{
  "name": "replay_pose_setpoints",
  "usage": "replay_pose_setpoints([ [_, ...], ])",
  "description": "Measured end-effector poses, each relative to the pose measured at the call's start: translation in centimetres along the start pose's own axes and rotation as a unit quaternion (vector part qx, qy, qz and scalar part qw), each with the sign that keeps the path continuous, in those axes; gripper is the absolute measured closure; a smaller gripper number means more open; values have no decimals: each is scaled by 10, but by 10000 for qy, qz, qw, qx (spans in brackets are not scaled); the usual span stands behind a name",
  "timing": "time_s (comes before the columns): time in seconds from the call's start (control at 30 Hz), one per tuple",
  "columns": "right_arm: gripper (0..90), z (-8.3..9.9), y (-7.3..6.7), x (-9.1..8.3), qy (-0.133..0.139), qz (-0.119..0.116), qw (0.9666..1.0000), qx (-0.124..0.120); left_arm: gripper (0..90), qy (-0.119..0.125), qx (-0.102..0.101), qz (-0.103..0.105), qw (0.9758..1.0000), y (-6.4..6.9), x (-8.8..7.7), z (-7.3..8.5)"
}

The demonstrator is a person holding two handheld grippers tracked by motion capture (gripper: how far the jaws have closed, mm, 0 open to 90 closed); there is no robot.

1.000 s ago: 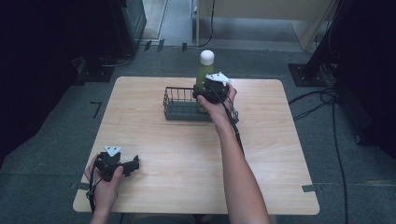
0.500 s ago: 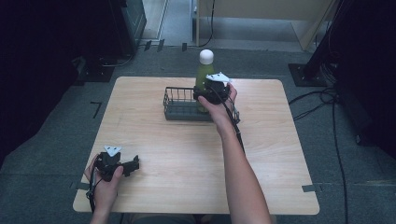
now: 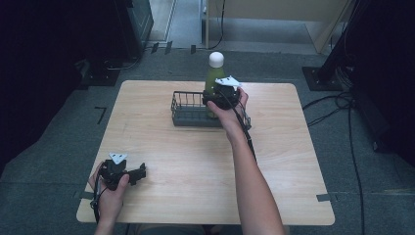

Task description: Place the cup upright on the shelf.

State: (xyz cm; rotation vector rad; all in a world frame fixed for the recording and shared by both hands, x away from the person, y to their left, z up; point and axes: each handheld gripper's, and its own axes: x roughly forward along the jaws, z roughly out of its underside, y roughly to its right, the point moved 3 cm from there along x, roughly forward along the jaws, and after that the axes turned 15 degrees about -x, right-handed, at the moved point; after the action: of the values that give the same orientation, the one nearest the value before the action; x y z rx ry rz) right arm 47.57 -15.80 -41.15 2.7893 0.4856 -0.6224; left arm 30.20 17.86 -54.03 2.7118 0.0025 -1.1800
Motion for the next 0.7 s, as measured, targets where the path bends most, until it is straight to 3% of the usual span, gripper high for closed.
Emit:
replay_pose_setpoints([
  [0.4, 124, 2, 4, -9, -12, -70, 9999, 136, 1, 7, 0, 2, 10000, 0, 0, 0],
  [0.7, 112, 7, 11, -31, 27, -40, 10000, 62, 1, 6, 0, 1, 10000, 0, 0, 0],
])
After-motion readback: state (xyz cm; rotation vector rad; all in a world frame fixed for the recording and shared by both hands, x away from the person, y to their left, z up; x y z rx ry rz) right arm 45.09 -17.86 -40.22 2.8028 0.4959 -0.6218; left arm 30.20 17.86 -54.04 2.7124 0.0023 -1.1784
